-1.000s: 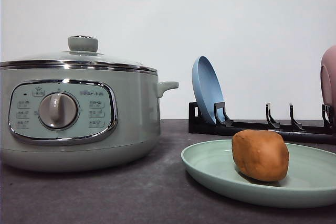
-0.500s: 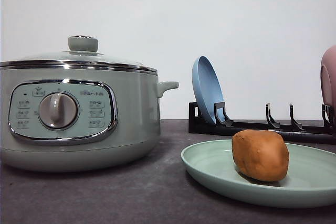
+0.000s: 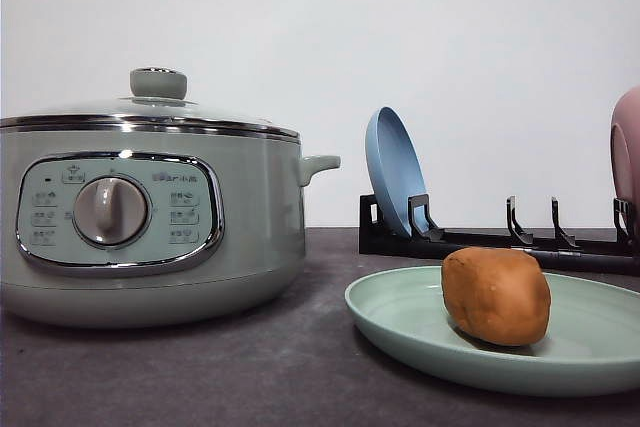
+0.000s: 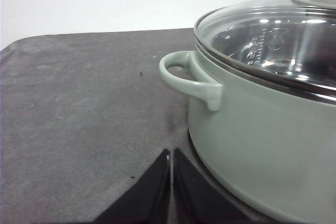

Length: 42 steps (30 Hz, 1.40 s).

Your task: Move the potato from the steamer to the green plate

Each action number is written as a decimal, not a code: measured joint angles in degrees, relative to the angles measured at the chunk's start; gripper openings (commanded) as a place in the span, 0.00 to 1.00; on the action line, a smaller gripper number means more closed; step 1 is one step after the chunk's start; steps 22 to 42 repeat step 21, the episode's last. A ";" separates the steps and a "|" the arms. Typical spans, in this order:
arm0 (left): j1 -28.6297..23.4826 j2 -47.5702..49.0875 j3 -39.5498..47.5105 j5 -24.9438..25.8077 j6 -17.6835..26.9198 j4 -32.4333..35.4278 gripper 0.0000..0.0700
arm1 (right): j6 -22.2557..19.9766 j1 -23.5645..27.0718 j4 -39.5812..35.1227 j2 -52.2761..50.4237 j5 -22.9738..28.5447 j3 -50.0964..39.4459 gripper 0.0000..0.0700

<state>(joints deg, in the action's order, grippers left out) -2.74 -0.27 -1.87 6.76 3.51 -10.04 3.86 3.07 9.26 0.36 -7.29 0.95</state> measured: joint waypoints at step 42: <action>0.00 0.00 0.00 0.01 0.00 0.00 0.00 | 0.00 0.00 0.00 0.00 0.00 0.00 0.00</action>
